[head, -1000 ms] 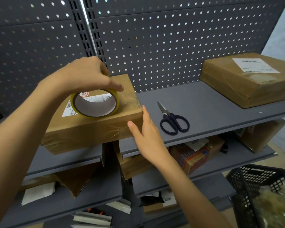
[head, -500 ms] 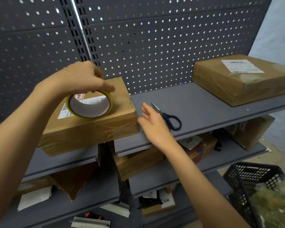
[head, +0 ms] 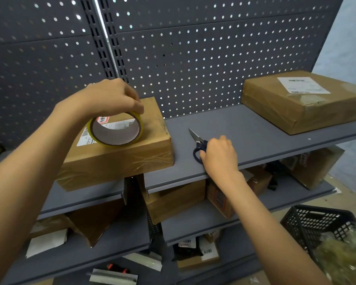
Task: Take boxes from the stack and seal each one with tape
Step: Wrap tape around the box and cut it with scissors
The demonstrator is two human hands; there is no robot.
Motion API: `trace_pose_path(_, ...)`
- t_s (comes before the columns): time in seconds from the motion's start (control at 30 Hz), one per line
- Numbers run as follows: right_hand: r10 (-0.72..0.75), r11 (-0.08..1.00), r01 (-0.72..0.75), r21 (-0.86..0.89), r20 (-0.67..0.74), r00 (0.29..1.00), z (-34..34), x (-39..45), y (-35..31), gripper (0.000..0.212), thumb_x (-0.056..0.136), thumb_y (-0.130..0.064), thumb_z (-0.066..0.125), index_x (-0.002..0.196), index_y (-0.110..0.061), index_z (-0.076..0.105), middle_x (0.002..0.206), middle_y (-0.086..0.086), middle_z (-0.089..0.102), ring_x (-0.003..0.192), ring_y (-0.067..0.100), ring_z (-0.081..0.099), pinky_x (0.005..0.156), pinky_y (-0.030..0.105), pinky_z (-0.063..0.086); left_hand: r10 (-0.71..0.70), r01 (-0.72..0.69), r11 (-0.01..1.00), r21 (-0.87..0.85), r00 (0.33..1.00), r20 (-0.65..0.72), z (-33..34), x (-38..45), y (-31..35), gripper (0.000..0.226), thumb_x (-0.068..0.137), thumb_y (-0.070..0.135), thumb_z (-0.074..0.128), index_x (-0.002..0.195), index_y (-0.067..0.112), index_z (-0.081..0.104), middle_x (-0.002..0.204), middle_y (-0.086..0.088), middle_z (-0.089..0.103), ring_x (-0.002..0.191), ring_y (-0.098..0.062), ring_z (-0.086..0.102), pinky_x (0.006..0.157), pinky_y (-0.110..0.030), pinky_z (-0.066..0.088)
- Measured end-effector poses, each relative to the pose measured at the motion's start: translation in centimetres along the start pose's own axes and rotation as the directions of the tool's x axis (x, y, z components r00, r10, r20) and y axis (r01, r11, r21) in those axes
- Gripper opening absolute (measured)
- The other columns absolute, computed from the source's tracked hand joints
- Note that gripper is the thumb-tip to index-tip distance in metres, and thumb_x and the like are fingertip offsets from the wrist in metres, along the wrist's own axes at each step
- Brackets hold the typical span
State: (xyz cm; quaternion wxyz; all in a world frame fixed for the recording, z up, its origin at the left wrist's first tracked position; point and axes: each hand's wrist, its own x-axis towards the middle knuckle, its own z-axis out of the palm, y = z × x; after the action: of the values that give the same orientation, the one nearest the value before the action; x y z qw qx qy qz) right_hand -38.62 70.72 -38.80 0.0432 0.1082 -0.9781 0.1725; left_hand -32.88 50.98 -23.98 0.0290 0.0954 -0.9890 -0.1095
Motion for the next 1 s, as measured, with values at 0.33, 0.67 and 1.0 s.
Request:
trace_pose_path(0.33,-0.04,0.991,0.052,0.119,-0.104,0.994,-3.4,-2.3,0.1,0.031,0.101,-0.029,0.044,0.114,-0.001,0.048,0.114,0.015,0.058,0.101,0.033,0.056,0.066,0.029,0.029,0.062,-0.057,0.997,-0.053,0.994,0.094,-0.2,0.8,-0.4,0.037,0.069,0.046,0.058,0.085,0.017,0.074,0.087,-0.01,0.071,0.081,-0.025,0.062,0.079,-0.041,0.051)
trace_pose_path(0.67,-0.199,0.958,0.238,0.161,-0.227,0.953,-5.3,-4.6,-0.6,0.032,0.091,-0.038,0.059,0.109,-0.012,0.051,0.104,0.004,0.059,0.092,0.025,0.057,0.066,0.029,0.035,0.108,-0.098,0.993,-0.067,0.979,0.173,-0.2,1.9,-0.9,0.026,0.086,0.038,0.059,0.092,0.017,0.072,0.102,-0.006,0.068,0.099,-0.027,0.06,0.091,-0.042,0.047)
trace_pose_path(1.0,-0.256,0.951,0.274,0.141,-0.132,0.958,-6.1,-6.2,-0.4,0.032,0.091,-0.04,0.058,0.108,-0.014,0.051,0.101,0.001,0.059,0.092,0.021,0.058,0.065,0.025,0.033,0.109,-0.122,0.991,0.06,0.977,0.186,-0.3,2.4,-0.2,0.017,0.092,0.024,0.058,0.094,0.016,0.073,0.097,-0.007,0.069,0.084,-0.025,0.06,0.072,-0.031,0.047)
